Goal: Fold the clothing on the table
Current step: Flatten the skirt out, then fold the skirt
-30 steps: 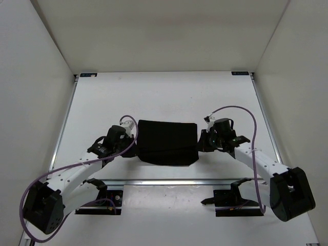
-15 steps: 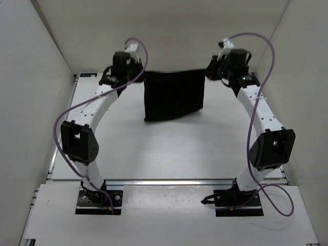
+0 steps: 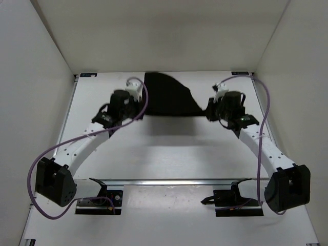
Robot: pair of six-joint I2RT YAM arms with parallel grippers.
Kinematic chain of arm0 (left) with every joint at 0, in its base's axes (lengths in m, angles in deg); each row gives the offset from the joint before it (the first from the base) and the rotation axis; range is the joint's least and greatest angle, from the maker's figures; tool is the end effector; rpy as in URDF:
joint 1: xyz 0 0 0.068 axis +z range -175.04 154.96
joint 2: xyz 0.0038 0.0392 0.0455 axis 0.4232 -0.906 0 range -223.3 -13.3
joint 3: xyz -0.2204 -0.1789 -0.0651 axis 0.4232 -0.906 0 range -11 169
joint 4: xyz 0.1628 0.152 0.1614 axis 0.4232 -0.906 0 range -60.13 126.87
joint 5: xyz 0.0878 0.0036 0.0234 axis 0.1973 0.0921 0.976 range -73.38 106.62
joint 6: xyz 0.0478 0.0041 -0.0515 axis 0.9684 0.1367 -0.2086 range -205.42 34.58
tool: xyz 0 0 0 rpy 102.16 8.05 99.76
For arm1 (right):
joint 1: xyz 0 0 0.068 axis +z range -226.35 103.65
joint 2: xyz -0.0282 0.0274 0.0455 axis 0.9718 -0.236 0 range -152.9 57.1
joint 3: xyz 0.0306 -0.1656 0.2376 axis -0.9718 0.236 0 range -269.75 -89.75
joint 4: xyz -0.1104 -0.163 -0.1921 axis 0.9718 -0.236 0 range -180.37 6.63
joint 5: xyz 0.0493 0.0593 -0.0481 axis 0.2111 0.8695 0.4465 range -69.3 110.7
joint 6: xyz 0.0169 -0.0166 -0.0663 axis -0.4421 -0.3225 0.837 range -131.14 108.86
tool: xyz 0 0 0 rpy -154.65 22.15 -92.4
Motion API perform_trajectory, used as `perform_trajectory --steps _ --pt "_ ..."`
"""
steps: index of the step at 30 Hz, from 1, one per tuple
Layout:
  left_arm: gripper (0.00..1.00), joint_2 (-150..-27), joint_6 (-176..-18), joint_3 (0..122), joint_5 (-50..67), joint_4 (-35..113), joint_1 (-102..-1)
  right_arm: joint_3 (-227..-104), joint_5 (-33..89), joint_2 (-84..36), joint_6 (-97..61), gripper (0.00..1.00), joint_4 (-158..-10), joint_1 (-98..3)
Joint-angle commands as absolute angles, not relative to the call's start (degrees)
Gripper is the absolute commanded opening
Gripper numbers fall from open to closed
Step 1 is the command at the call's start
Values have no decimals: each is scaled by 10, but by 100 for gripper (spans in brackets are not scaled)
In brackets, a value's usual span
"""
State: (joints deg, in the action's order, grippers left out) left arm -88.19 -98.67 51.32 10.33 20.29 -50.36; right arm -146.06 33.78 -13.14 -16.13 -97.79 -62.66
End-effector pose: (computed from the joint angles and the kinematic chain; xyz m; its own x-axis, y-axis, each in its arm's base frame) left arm 0.2931 -0.1457 0.3248 -0.5458 0.0062 -0.8379 0.3970 0.8825 -0.2521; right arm 0.2933 0.0849 0.3138 -0.4965 -0.0337 -0.8674 -0.3823 0.9056 0.1837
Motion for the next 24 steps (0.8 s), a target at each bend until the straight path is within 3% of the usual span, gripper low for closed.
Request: perform_trajectory --steps 1,4,8,17,24 --pt "0 -810 -1035 384 129 166 -542 -1373 319 -68 -206 0 -1004 -610" --pt "0 -763 -1094 291 109 181 -553 -1324 343 -53 -233 0 -995 -607" --pt "0 -804 -1093 297 97 192 -510 -1346 379 -117 -220 0 -977 -618" --pt "0 -1074 -1041 489 77 184 -455 -1466 418 -341 -199 0 -965 -639" --pt "6 -1226 -1016 670 86 133 -479 -1501 422 -386 -219 0 -965 -659"
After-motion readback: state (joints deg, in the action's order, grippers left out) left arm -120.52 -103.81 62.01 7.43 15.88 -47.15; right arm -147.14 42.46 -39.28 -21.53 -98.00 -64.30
